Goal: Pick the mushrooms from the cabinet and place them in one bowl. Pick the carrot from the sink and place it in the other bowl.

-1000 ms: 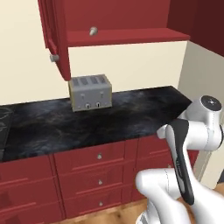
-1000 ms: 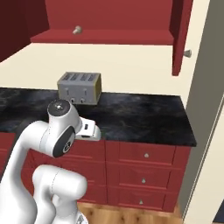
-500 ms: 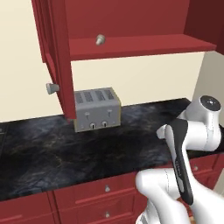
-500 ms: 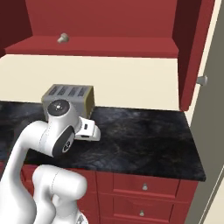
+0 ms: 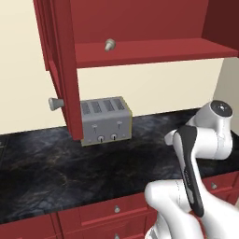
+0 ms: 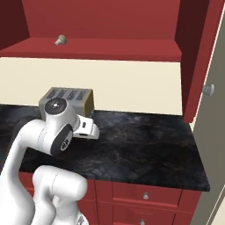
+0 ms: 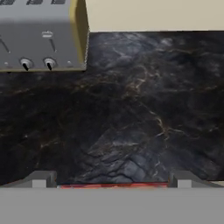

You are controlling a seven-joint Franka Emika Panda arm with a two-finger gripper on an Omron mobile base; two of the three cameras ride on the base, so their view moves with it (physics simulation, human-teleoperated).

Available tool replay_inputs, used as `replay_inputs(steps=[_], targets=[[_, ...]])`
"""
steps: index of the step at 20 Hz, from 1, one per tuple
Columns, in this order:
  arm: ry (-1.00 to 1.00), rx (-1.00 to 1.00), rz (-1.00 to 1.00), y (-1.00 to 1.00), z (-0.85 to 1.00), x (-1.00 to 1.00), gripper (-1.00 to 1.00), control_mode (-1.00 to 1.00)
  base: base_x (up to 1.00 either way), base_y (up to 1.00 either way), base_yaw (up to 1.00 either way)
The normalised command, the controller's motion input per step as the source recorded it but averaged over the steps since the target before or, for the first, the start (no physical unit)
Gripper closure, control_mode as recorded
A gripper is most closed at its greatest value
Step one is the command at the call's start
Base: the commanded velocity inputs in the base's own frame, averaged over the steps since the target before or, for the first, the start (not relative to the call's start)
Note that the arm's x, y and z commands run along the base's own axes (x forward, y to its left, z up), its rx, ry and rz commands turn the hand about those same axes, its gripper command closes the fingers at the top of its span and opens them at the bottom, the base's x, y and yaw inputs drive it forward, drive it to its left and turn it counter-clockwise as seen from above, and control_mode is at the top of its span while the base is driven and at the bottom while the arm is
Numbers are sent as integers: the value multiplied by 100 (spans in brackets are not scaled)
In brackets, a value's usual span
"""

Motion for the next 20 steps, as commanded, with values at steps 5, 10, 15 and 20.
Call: replay_inputs(steps=[5,10,15,20], targets=[[1,-3,-15,42,90,0,-100,-100,0,0,0],[2,-4,-5,24,100,-1,-100,-100,0,0,0],[5,-2,0,27,100,-3,-100,-100,0,0,0],[0,0,0,20,100,-8,-100,-100,0,0,0]])
